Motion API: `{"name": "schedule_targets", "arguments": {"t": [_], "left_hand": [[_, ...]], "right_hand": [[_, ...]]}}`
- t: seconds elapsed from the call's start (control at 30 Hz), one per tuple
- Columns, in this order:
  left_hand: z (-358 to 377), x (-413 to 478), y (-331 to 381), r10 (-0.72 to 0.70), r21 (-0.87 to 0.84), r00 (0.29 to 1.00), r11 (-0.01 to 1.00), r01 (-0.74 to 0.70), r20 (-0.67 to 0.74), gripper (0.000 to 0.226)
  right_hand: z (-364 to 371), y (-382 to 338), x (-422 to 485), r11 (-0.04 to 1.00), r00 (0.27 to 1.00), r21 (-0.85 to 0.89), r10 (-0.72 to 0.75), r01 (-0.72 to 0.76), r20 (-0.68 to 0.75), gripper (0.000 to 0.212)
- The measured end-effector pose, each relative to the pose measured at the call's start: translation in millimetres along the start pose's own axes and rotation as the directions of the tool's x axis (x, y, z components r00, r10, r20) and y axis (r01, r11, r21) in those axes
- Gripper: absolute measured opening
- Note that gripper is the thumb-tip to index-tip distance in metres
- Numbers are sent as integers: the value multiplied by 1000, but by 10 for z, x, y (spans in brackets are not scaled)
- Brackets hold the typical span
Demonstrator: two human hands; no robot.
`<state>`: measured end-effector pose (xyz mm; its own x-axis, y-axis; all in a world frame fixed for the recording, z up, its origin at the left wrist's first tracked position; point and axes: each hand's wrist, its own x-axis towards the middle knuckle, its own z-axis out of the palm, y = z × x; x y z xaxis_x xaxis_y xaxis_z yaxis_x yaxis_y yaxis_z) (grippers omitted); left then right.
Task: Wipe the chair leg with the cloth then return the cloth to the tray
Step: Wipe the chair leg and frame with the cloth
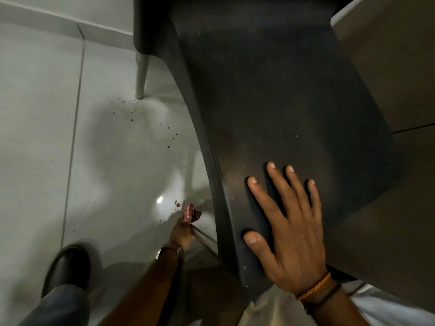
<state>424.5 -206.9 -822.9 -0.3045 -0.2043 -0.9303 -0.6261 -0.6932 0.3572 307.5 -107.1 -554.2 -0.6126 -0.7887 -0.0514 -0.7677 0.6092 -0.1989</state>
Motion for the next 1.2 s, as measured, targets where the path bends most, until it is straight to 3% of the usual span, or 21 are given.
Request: {"name": "schedule_targets", "arguments": {"t": [0.2, 0.3, 0.4, 0.47, 0.63, 0.83, 0.9, 1.03, 1.2], "left_hand": [[137, -1596, 106, 211, -228, 977, 950, -211, -25, 34], [235, -2133, 164, 208, -377, 978, 903, -205, -33, 28], [136, -2279, 210, 193, -347, 981, 920, -180, 2, 29], [67, -2065, 206, 211, -330, 977, 924, -195, 13, 30], [6, -669, 26, -41, -261, 999, 965, 34, -19, 39], [-68, 373, -187, -143, -188, 989, 973, 135, -30, 54], [13, 259, -123, -102, -176, 994, 980, 93, -43, 60], [55, -559, 45, 46, -73, 998, 996, -48, -30, 37], [167, -1928, 237, 214, -380, 976, 901, -208, -28, 34]], "right_hand": [[-52, -27, 17, 1000, 999, -16, 21, -20, 42, 72], [-67, -30, 20, 999, 997, -22, 34, -33, 63, 72], [-75, -42, 24, 999, 996, -26, 43, -41, 74, 72], [-77, -42, 25, 999, 997, -24, 42, -40, 72, 72], [-32, -18, 10, 1000, 1000, -13, 21, -21, 18, 71], [36, 8, -2, 1000, 999, 6, -15, 15, -49, 70], [40, 12, 4, 1000, 999, 3, -9, 9, -50, 71], [15, -2, 3, 1000, 999, -6, 0, 0, -37, 72], [1, 10, 3, 1000, 1000, -17, 7, -7, 0, 73]]}}
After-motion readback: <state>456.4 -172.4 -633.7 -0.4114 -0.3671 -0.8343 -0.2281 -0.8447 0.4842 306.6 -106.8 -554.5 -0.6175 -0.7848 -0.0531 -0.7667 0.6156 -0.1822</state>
